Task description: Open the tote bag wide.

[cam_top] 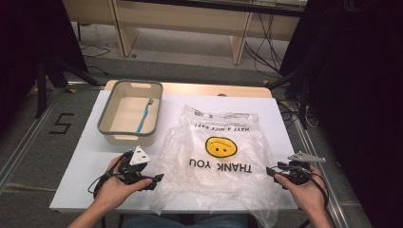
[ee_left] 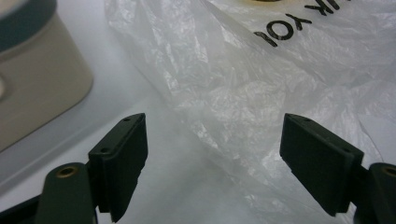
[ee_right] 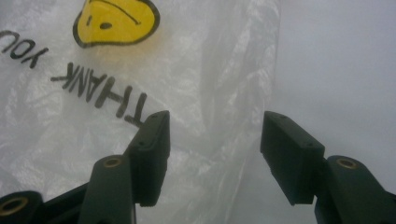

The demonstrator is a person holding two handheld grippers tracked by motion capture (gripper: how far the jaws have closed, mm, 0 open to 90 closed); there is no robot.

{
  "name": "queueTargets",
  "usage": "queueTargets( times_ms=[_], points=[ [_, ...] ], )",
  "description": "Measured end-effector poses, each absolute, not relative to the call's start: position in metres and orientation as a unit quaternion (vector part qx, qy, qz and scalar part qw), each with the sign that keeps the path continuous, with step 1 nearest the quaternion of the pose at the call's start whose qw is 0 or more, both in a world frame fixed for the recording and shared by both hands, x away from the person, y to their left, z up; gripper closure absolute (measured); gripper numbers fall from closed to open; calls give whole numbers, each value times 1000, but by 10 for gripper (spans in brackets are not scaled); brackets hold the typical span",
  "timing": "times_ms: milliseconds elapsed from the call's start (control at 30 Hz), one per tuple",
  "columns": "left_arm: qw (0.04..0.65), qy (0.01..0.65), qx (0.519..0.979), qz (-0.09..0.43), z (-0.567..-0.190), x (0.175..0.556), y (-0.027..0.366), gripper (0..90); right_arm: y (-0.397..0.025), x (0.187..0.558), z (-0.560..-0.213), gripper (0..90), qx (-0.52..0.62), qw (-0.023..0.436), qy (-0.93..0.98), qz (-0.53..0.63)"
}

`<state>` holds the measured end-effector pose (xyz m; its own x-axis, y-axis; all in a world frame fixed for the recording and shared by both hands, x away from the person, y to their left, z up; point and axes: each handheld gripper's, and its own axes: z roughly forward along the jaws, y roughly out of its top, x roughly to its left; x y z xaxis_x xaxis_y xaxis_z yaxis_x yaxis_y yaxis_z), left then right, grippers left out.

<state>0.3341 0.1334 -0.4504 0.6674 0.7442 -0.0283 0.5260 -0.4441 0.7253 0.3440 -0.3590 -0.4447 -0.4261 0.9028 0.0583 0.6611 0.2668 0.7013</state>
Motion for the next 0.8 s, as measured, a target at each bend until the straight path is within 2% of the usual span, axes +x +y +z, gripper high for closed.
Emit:
queueTargets(
  times_ms=[300, 667, 800],
  points=[
    [335, 374, 857, 113, -460, 333, 126, 235, -356, 339, -446, 445, 519, 154, 781, 312],
    [299, 368, 876, 84, -468, 331, 117, 227, -355, 337, -452, 512, 542, 120, 786, 270],
    [285, 365, 883, 78, -472, 331, 114, 258, -353, 337, -457, 544, 548, 109, 791, 250]
  ],
)
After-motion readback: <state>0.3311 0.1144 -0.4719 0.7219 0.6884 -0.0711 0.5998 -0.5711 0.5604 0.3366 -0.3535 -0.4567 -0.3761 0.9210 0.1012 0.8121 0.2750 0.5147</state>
